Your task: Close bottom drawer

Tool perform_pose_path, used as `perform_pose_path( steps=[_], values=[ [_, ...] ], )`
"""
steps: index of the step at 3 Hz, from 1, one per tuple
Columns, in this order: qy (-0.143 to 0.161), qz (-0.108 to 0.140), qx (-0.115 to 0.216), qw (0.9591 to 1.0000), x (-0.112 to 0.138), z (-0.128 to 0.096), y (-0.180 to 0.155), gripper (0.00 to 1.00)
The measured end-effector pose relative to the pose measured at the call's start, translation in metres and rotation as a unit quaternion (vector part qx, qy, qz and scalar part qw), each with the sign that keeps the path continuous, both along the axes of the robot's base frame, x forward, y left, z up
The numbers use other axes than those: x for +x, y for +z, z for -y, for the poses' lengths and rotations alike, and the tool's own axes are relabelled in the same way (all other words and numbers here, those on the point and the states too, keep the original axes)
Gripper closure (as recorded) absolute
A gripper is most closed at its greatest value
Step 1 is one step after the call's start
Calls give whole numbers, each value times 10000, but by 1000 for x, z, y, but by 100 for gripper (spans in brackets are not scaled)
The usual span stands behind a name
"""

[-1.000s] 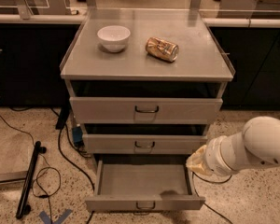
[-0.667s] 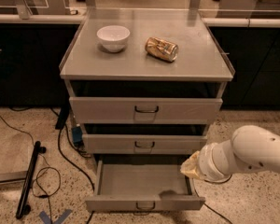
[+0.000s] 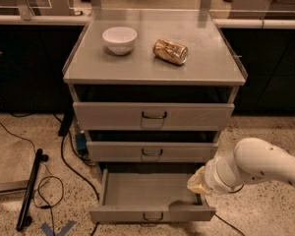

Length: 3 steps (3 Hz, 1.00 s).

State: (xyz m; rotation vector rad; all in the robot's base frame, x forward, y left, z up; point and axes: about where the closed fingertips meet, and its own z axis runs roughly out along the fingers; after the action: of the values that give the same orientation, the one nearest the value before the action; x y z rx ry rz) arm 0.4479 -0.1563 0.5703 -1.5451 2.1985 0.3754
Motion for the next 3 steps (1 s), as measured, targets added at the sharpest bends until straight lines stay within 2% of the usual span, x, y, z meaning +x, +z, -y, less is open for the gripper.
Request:
perform_pose_path(
  steps=[1,3],
  values=[
    [46,-78,-42,10000,-2,-4,-9,100],
    [-14,-525,-145,9985,-16,2,-97,100]
  ],
)
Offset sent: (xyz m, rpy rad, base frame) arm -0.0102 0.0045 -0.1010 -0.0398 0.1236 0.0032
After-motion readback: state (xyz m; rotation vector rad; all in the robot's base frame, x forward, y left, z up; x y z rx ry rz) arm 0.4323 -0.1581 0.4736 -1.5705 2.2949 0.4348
